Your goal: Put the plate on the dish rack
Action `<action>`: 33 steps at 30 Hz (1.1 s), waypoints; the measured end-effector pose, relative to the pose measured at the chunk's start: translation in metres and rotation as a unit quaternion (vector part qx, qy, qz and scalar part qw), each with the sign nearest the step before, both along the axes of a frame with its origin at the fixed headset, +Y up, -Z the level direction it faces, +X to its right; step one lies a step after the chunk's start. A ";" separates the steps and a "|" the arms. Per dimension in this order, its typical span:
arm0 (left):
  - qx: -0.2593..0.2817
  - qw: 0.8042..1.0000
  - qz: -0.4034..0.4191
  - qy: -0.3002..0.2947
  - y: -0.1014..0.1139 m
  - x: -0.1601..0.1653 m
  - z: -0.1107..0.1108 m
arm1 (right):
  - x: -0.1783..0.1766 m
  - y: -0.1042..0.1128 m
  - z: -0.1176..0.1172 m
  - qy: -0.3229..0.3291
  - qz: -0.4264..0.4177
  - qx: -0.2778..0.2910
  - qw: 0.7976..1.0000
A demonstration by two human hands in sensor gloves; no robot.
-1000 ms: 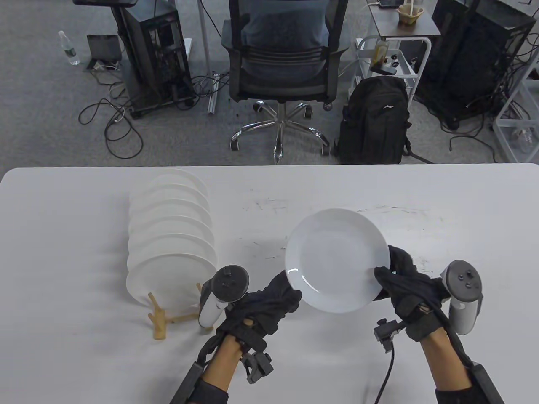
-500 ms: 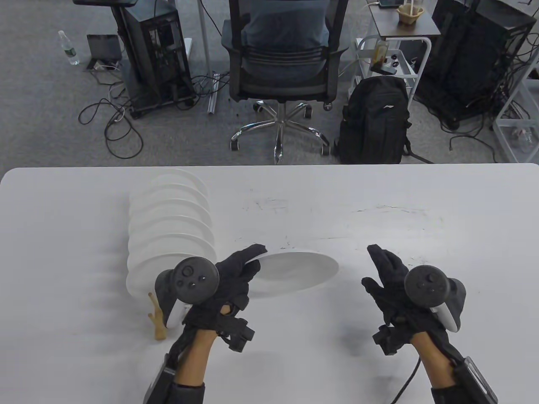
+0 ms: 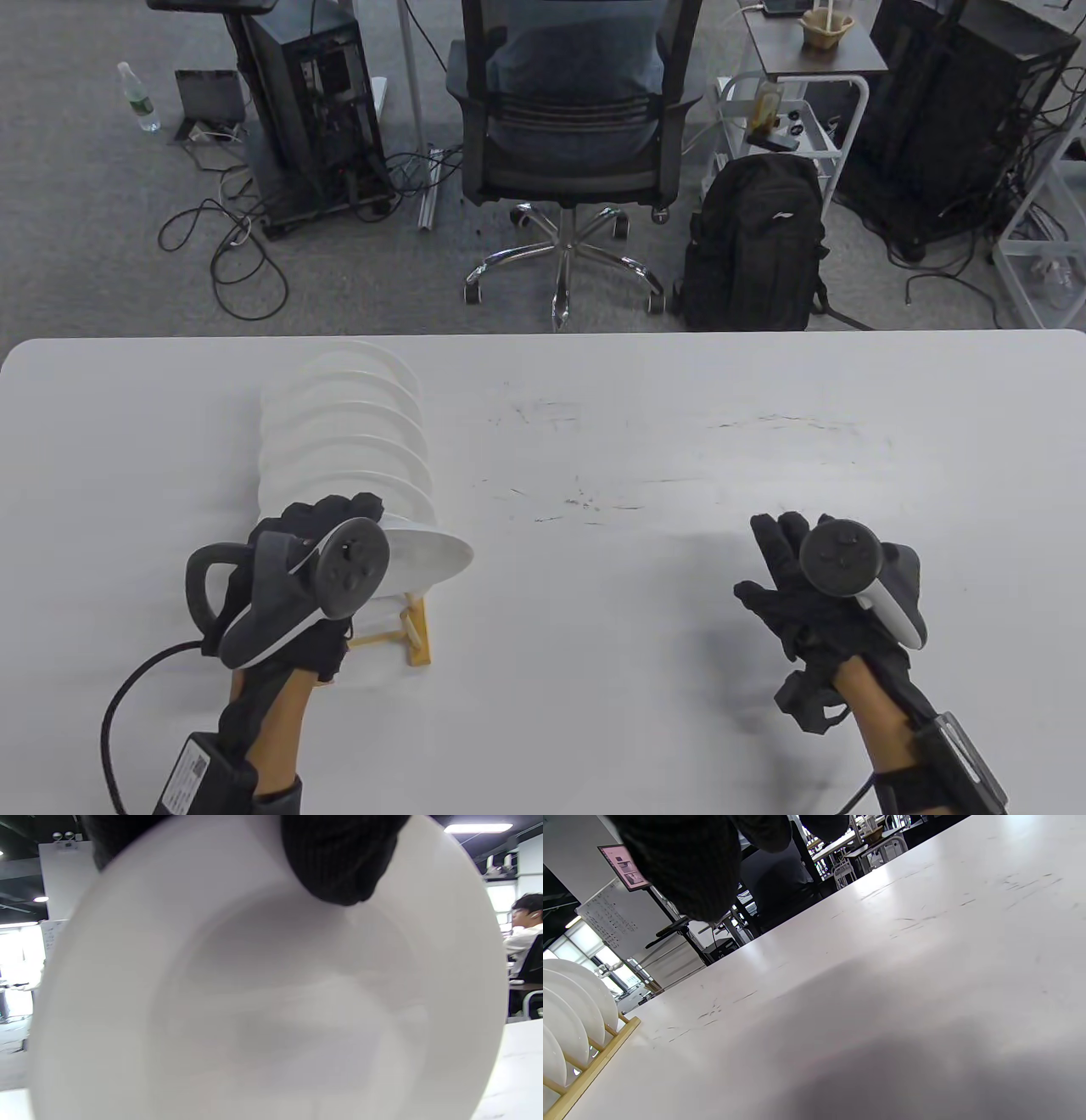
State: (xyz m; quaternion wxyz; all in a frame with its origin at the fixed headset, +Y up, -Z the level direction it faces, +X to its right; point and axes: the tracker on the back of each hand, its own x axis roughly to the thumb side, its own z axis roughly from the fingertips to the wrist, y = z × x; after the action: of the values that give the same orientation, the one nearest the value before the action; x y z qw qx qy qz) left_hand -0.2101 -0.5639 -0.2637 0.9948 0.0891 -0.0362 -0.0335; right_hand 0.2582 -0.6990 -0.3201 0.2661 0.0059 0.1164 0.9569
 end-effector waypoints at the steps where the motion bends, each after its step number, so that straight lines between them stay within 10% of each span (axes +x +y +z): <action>1: -0.003 1.000 0.003 0.006 -0.007 -0.004 0.000 | 0.001 -0.001 -0.001 0.000 -0.001 -0.005 1.000; 11: -0.065 0.995 0.053 0.047 -0.064 -0.031 -0.011 | -0.001 -0.009 -0.002 0.000 0.027 -0.034 0.999; 25: 0.014 0.986 0.164 0.009 0.003 0.010 0.003 | -0.002 -0.013 -0.003 0.003 0.038 -0.066 0.997; 33: -0.017 0.982 0.177 -0.064 -0.029 0.076 -0.024 | 0.000 -0.015 -0.003 -0.003 0.046 -0.087 0.995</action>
State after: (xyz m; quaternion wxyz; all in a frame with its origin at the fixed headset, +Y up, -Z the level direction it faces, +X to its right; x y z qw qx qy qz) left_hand -0.1338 -0.5927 -0.2878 0.9820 0.0793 -0.0835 0.1496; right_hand 0.2579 -0.7144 -0.3234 0.2212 -0.0255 0.1984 0.9545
